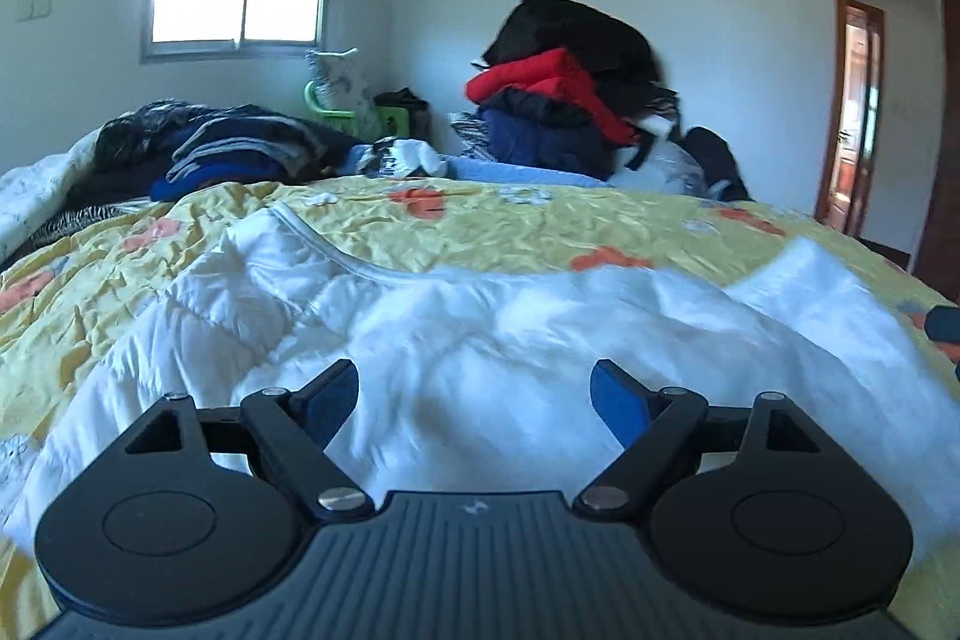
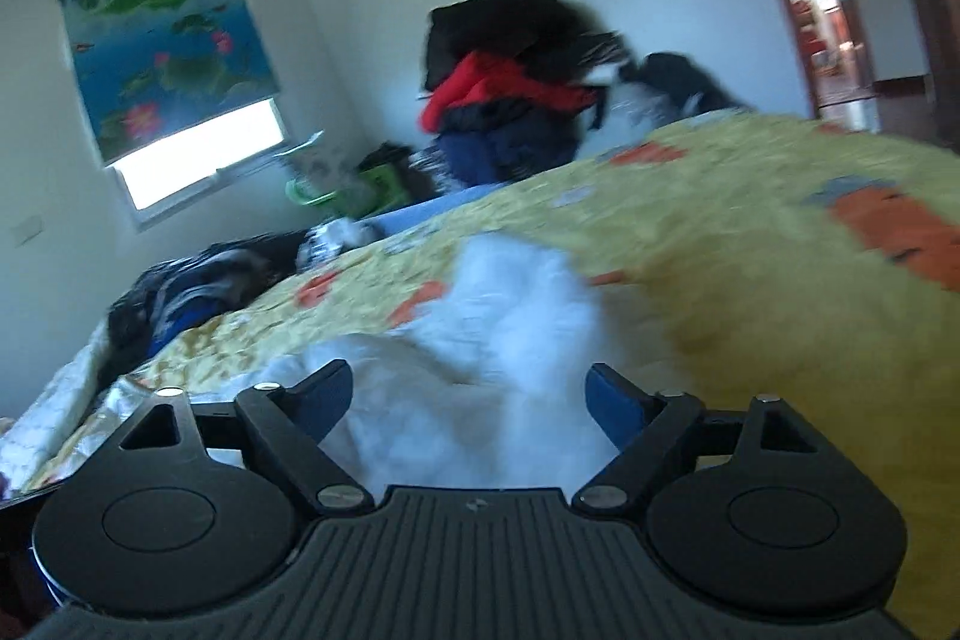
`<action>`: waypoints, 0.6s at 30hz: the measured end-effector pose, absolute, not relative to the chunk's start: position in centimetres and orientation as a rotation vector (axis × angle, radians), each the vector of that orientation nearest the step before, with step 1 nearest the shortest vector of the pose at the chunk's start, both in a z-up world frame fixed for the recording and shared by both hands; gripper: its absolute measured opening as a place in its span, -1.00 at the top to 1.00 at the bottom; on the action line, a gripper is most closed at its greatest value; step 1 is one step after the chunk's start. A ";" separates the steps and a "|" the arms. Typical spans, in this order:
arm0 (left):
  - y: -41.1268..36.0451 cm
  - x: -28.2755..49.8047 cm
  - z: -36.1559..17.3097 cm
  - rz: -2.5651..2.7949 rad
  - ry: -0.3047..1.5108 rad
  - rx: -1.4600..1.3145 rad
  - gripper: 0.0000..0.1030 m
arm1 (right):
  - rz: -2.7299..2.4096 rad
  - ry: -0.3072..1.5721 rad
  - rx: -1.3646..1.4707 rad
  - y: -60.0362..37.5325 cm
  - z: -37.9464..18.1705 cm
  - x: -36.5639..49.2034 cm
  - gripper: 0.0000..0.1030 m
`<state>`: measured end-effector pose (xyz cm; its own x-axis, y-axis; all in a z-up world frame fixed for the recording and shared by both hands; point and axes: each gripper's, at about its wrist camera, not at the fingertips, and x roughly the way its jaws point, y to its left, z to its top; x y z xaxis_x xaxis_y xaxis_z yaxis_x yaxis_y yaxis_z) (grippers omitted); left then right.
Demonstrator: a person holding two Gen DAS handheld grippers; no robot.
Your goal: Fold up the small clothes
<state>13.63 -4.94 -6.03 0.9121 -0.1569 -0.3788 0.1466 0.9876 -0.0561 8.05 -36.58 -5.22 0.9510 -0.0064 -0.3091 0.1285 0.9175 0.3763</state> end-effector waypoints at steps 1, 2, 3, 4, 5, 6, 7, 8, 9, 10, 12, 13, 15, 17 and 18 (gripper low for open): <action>-5.1 12.8 -6.1 -0.167 0.386 -0.028 -0.65 | -0.098 0.308 0.426 -37.5 -5.5 7.2 -0.83; -5.2 12.0 -6.1 -0.182 0.382 -0.029 -0.64 | -0.110 0.311 0.449 -38.4 -5.9 6.7 -0.87; -5.4 11.6 -6.2 -0.191 0.381 -0.028 -0.61 | -0.115 0.325 0.471 -39.3 -6.4 6.5 -0.90; -5.6 11.1 -6.3 -0.202 0.382 -0.027 -0.45 | -0.121 0.349 0.484 -40.1 -6.9 6.5 -0.90; -5.8 10.7 -6.3 -0.217 0.385 -0.026 -0.31 | -0.131 0.383 0.498 -40.9 -7.5 6.7 -0.90; -6.0 10.4 -6.4 -0.232 0.391 -0.027 -0.04 | -0.135 0.410 0.519 -41.6 -8.2 6.8 -0.90; -6.2 10.3 -6.4 -0.247 0.401 -0.035 0.11 | -0.124 0.430 0.551 -42.3 -8.8 7.0 -0.90; -6.3 10.4 -6.5 -0.264 0.416 -0.054 0.17 | -0.113 0.449 0.597 -43.0 -9.5 7.2 -0.90; -6.3 10.3 -6.6 -0.277 0.428 -0.070 0.33 | -0.105 0.468 0.649 -43.5 -10.2 7.4 -0.90; -6.4 10.3 -6.8 -0.288 0.435 -0.079 0.43 | -0.088 0.478 0.688 -43.8 -10.8 7.6 -0.90; -7.0 10.3 -6.9 -0.305 0.434 -0.080 0.45 | -0.056 0.459 0.716 -43.9 -11.3 7.6 -0.91; -7.3 10.3 -7.0 -0.305 0.426 -0.074 0.50 | -0.050 0.465 0.715 -43.8 -11.4 7.8 -0.91; -7.8 10.5 -6.9 -0.307 0.411 -0.065 0.50 | -0.022 0.472 0.720 -43.5 -11.6 8.7 -0.90; -8.2 10.8 -6.8 -0.314 0.404 -0.070 0.50 | 0.001 0.476 0.740 -43.5 -11.6 9.5 -0.90; -8.4 11.1 -6.7 -0.315 0.405 -0.065 0.50 | 0.008 0.475 0.744 -43.6 -11.6 9.7 -0.90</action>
<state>11.11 -8.42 -6.70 0.8715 -0.3137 -0.3768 0.2878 0.9495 -0.1248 9.69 -43.60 -11.62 0.8945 0.1722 -0.4126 0.1584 0.7410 0.6526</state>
